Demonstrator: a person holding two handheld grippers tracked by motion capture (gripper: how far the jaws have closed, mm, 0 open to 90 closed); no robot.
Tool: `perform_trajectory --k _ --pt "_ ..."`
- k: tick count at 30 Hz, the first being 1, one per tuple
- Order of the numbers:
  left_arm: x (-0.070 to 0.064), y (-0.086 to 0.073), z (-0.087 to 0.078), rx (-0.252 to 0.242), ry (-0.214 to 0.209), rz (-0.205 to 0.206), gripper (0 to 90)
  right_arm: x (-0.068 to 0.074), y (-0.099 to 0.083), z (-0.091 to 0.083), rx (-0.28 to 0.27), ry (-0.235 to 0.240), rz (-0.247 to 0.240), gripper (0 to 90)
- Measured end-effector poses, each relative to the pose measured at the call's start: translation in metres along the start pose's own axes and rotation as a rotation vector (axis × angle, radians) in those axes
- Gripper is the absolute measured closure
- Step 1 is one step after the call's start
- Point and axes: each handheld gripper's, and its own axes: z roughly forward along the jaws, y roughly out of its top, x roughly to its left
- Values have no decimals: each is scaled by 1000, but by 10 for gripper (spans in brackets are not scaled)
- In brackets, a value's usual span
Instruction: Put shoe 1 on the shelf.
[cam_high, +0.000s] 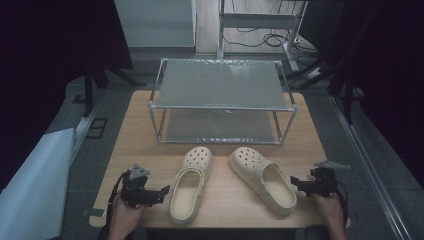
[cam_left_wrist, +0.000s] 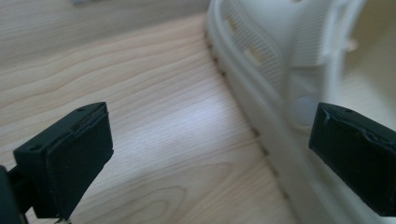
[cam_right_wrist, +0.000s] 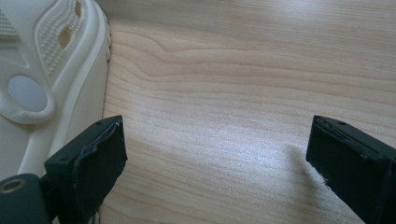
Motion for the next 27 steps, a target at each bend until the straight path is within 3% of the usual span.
perform_trajectory --k 12,27 --pt "-21 8 -10 -8 -57 44 18 -1 -1 1 4 4 9 47" --pt "-29 26 26 37 -45 79 158 -1 -1 1 -4 11 0 55"
